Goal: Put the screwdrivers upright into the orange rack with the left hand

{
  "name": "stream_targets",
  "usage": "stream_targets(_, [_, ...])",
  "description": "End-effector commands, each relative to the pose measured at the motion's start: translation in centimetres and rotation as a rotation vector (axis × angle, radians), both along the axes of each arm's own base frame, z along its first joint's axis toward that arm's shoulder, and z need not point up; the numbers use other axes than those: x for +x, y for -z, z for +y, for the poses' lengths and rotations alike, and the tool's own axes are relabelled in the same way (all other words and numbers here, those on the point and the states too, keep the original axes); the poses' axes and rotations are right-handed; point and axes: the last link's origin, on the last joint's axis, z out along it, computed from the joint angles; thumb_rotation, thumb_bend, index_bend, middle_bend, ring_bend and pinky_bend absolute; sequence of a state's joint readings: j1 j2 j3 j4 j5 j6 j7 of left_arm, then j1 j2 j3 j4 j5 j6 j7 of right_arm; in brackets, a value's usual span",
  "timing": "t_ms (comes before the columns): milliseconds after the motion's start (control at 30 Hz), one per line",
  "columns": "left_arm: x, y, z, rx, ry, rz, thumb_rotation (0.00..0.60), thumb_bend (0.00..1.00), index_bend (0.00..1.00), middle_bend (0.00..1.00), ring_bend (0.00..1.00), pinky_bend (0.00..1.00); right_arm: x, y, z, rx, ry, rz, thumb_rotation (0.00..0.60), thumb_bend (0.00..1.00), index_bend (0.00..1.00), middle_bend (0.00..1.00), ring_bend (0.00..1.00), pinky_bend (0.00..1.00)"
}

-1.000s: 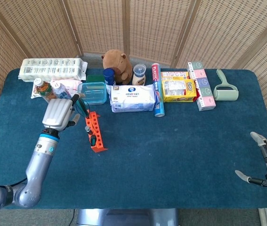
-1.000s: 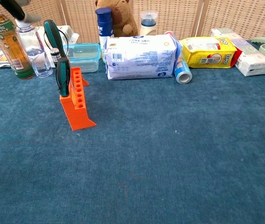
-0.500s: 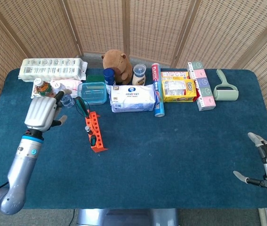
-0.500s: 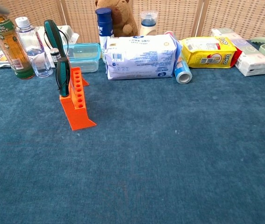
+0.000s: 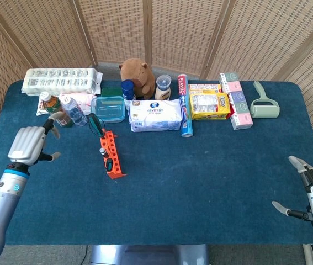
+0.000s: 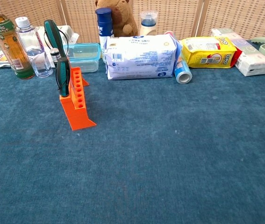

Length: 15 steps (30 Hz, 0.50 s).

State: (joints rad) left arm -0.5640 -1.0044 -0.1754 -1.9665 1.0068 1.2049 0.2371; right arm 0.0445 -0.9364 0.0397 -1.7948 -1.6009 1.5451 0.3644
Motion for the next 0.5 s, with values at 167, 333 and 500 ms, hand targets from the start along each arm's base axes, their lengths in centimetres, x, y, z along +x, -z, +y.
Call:
stream_targets(167, [-4.1,-0.8,-3.4,0.040,0.057,-0.006,0.600,0.00,0.00,0.03,0.22,0.56,0.1,-0.1,0.1,-0.004,-0.003,0.001,0.600,0.16,0.00,0.10,0.09,0.09])
stream_targets(333, [-6.0,-1.1,-5.7,0.053,0.079,-0.006,0.600,0.00,0.00,0.00,0.08,0.34,0.3,-0.1,0.1,-0.005,-0.010,-0.002,0.600,0.16,0.00,0.10,0.09,0.09])
stream_targets(500, [-7.9,-1.4,-8.7,0.074,0.093,0.012,0.600,0.01,0.00,0.00,0.04,0.21,0.3,-0.1,0.1,-0.011,-0.013,0.003,0.600,0.16,0.00,0.10,0.09,0.09])
